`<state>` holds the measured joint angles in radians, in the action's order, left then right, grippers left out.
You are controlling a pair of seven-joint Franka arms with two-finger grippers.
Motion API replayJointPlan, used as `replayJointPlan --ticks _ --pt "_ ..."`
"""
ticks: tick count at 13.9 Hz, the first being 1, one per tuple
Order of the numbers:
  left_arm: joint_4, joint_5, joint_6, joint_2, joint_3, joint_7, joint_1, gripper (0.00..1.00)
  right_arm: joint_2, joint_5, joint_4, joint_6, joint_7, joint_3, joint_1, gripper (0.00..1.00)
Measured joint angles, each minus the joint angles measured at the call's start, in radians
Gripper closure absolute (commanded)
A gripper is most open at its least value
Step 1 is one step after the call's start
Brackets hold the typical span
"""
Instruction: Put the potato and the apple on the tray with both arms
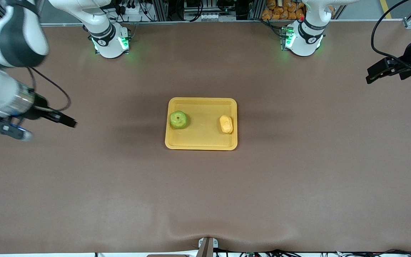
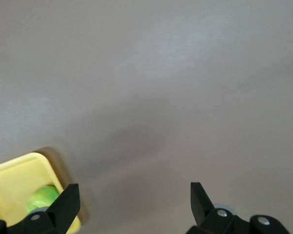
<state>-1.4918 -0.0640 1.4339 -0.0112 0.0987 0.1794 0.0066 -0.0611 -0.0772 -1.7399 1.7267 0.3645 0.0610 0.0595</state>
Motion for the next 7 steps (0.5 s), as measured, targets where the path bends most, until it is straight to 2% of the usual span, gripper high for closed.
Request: replayJointPlan --ticks 3,7 --pt "-0.07 0.0 0.082 -0.019 0.001 0.0 -0.003 0.0 0.057 0.001 0.02 -0.101 -0.111 0.002 -0.084 0.0" --pt "-0.163 0.0 0.128 -0.081 0.005 -0.014 -0.005 0.0 0.084 0.003 0.128 -0.249 -0.213 0.005 -0.135 0.0"
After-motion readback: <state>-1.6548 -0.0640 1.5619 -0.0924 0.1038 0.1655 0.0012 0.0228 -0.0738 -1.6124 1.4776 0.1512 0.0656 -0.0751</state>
